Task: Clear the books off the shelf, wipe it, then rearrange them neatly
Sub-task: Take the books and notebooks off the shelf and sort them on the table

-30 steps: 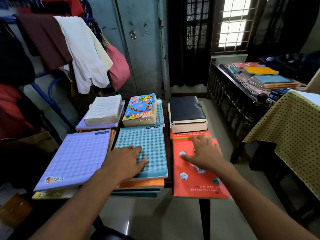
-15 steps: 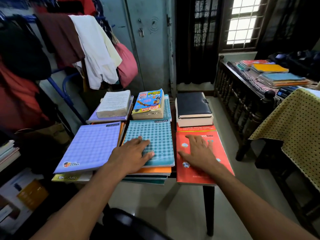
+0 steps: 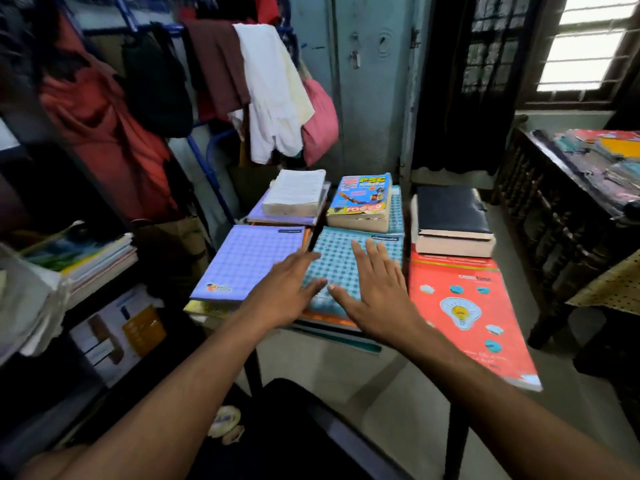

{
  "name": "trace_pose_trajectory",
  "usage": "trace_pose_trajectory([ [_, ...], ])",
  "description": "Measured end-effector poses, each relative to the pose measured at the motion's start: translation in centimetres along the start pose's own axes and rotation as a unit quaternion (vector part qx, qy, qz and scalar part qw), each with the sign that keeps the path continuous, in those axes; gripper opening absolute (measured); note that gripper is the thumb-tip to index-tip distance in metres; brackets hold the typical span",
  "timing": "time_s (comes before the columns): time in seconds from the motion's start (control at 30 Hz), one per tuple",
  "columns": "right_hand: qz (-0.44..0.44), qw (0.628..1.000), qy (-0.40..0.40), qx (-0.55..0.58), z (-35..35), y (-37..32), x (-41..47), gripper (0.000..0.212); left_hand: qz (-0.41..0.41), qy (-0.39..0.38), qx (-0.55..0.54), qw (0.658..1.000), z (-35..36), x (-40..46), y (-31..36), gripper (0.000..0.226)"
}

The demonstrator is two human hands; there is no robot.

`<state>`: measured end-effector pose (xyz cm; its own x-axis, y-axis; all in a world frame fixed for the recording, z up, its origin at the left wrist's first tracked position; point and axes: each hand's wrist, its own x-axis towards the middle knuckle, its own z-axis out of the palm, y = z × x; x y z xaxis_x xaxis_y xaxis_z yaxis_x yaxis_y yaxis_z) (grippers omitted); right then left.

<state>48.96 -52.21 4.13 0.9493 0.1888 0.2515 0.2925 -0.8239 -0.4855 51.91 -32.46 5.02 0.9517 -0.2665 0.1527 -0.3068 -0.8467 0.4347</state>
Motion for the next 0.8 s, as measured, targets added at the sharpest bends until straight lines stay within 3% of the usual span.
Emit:
trace_pose_trajectory([
  [0.13,-0.127,0.987,-0.036,0.093,1.5,-7.5,1.8,0.096,-0.029,0.111,-0.065,0.991,-6.0,-5.0,-1.9,0.045],
  [0.2,-0.194,0.967,-0.08,0.144,3.3,-13.0,2.0,0.082,-0.099,0.173,-0.108,0.974,-9.4,-9.7,-5.0,0.037],
  [0.3,-0.261,0.929,-0.169,0.201,7.2,-21.6,1.5,0.059,-0.224,0.267,-0.126,0.929,-13.3,-18.3,-11.2,0.033],
  [0.4,-0.297,0.895,-0.23,0.239,12.0,-29.0,0.6,0.053,-0.327,0.339,-0.115,0.875,-15.3,-27.0,-16.8,0.033],
  [0.5,-0.292,0.882,-0.271,0.25,15.6,-33.7,0.0,0.054,-0.38,0.388,-0.112,0.833,-15.6,-31.5,-20.6,0.026],
  [0.67,-0.209,0.901,-0.279,0.26,18.9,-35.6,2.5,0.053,-0.359,0.371,-0.152,0.843,-14.1,-29.7,-23.7,0.031],
  [0.8,-0.21,0.918,-0.25,0.223,19.4,-34.8,4.3,0.067,-0.321,0.35,-0.167,0.864,-13.5,-27.2,-26.2,0.038],
])
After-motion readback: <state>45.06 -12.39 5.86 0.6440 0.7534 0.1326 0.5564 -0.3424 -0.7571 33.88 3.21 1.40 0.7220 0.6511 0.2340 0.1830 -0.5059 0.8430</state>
